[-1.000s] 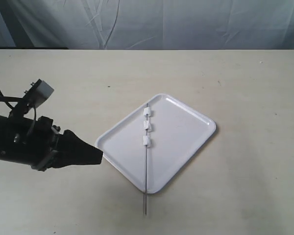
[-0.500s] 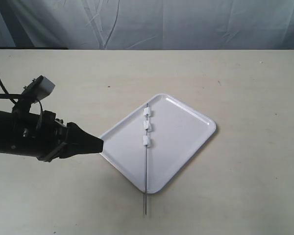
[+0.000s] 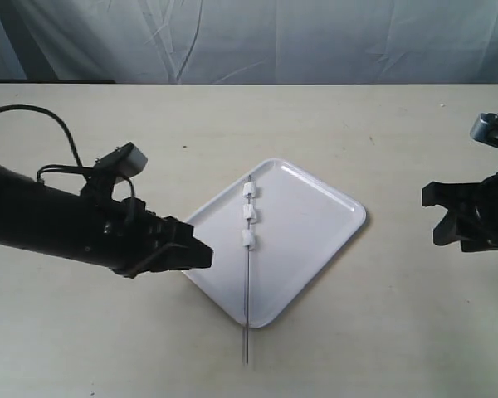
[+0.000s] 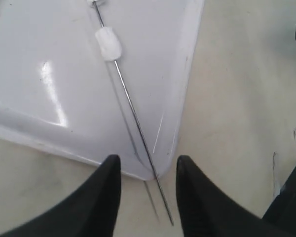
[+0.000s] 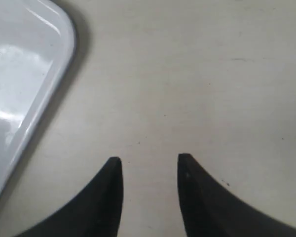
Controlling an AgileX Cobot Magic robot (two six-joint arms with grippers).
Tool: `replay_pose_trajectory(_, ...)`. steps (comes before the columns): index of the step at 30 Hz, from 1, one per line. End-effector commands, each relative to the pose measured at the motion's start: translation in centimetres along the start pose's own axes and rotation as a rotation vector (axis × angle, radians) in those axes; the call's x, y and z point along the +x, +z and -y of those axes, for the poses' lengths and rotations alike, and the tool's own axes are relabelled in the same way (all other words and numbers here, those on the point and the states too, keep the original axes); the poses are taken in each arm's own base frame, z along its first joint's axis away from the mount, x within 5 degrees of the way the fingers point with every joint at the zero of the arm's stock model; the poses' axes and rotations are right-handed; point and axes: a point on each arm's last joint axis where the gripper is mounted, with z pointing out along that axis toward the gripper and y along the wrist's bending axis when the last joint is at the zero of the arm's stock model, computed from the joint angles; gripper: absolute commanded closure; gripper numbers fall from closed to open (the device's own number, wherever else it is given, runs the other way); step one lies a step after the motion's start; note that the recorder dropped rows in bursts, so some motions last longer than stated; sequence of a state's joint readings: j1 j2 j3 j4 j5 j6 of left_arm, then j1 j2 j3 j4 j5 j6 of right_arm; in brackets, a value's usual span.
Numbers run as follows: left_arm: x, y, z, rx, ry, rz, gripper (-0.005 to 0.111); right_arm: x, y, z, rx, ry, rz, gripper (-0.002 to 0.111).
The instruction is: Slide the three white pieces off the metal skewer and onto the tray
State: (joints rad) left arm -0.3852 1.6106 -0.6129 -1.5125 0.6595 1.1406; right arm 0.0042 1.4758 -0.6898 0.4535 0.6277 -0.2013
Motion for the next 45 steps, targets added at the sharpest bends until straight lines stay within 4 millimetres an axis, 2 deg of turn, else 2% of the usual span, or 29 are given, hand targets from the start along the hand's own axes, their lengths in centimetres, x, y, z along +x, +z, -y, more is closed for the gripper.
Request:
replay_pose_trajectory(1, -1.1, 1.8, 0.3, -0.005, -0.032, 0.000, 0.070, -0.3, -0.1, 0.0, -0.009, -0.017, 0.023, 0.072)
replay_pose_trajectory(4, -1.4, 3.1, 0.6, -0.040, -0.051, -0.008, 0.073, -0.4, -0.1, 0.0, -0.005, -0.017, 0.038, 0.072)
replay_pose_trajectory(8, -1.0, 4.8, 1.9, -0.107, -0.011, -0.027, 0.092, -0.7, -0.1, 0.0, 0.000, -0.017, 0.062, 0.072)
replay_pose_trajectory(11, -0.8, 5.8, 3.3, -0.145, 0.030, -0.012, 0.101, -0.7, -0.1, 0.0, 0.001, -0.017, 0.067, 0.072)
replay_pose_trajectory(17, -0.8, 7.0, 5.9, -0.135, -0.009, -0.036, 0.101, -1.0, -0.1, 0.1, 0.009, -0.017, 0.097, 0.072)
replay_pose_trajectory(21, -0.8, 8.7, 7.5, -0.173, -0.001, -0.073, 0.107, -1.1, -0.1, 0.1, 0.013, -0.016, 0.116, 0.072)
replay_pose_trajectory(26, -0.8, 11.3, 8.4, -0.276, 0.016, -0.123, 0.107, -1.1, -0.1, 0.2, 0.015, -0.020, 0.115, 0.072)
replay_pose_trajectory(29, -1.3, 11.8, 7.9, -0.404, 0.011, -0.167, 0.107, -1.1, -0.1, 0.2, 0.015, -0.020, 0.115, 0.072)
replay_pose_trajectory(31, -2.3, 10.9, 7.3, -0.600, 0.077, -0.198, 0.107, -1.1, -0.1, 0.2, 0.014, -0.018, 0.115, 0.072)
replay_pose_trajectory(33, -3.5, 9.6, 8.2, -0.696, 0.090, -0.214, 0.105, -1.3, -0.1, 0.1, 0.015, -0.016, 0.134, 0.072)
replay_pose_trajectory(35, -4.4, 8.7, 9.6, -0.686, 0.079, -0.206, 0.094, -1.3, -0.1, 0.1, 0.016, -0.016, 0.137, 0.072)
replay_pose_trajectory(38, -4.2, 8.7, 9.8, -0.676, 0.039, -0.230, 0.065, -1.2, -0.1, 0.1, 0.014, -0.020, 0.124, 0.072)
replay_pose_trajectory(39, -4.2, 8.7, 9.8, -0.676, 0.037, -0.232, 0.061, -1.2, -0.1, 0.1, 0.014, -0.023, 0.122, 0.072)
replay_pose_trajectory(41, -4.0, 9.1, 9.8, -0.660, 0.007, -0.243, 0.060, -1.2, -0.1, 0.1, 0.014, -0.026, 0.120, 0.072)
replay_pose_trajectory(45, -2.9, 11.1, 9.2, -0.609, -0.024, -0.318, 0.060, -1.1, -0.1, 0.1, 0.014, -0.033, 0.118, 0.072)
